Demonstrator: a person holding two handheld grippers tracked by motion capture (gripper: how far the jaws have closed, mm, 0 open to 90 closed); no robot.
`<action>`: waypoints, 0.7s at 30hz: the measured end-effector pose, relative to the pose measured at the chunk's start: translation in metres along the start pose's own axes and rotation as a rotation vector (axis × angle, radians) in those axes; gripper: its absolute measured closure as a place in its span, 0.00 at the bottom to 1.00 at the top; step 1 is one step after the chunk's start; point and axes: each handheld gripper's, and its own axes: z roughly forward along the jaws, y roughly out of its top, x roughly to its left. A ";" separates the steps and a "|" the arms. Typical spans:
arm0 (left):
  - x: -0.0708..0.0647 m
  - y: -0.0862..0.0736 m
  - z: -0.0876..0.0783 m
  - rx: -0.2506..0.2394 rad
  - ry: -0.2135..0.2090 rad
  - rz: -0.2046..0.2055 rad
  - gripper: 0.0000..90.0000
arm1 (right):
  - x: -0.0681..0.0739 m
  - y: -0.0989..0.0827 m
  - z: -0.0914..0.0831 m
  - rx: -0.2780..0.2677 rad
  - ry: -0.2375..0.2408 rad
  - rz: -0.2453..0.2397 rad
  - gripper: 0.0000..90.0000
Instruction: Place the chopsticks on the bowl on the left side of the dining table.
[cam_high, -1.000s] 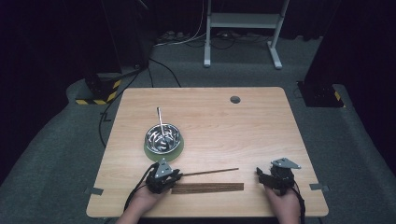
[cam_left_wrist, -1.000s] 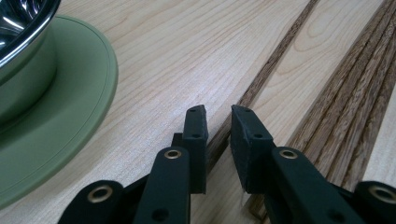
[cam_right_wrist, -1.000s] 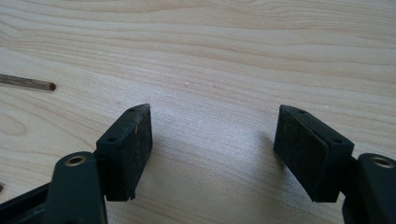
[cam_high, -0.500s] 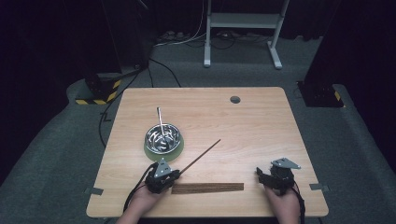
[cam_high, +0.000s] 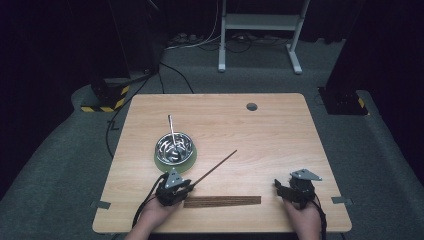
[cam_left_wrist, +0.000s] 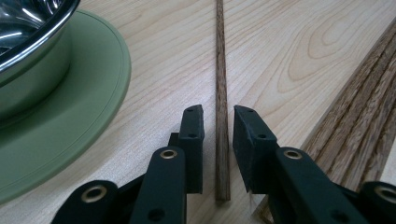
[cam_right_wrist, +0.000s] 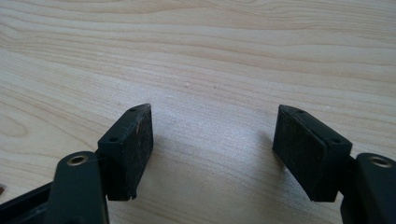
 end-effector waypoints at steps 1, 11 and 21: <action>0.000 0.000 0.000 0.004 0.001 0.002 0.81 | 0.000 0.000 0.000 0.000 0.000 -0.001 0.32; 0.000 0.001 0.000 0.006 0.029 -0.008 0.93 | 0.000 0.000 0.000 0.000 0.000 -0.002 0.32; 0.005 -0.001 -0.006 -0.049 0.020 -0.048 0.93 | 0.002 0.000 0.001 -0.013 -0.015 -0.004 0.32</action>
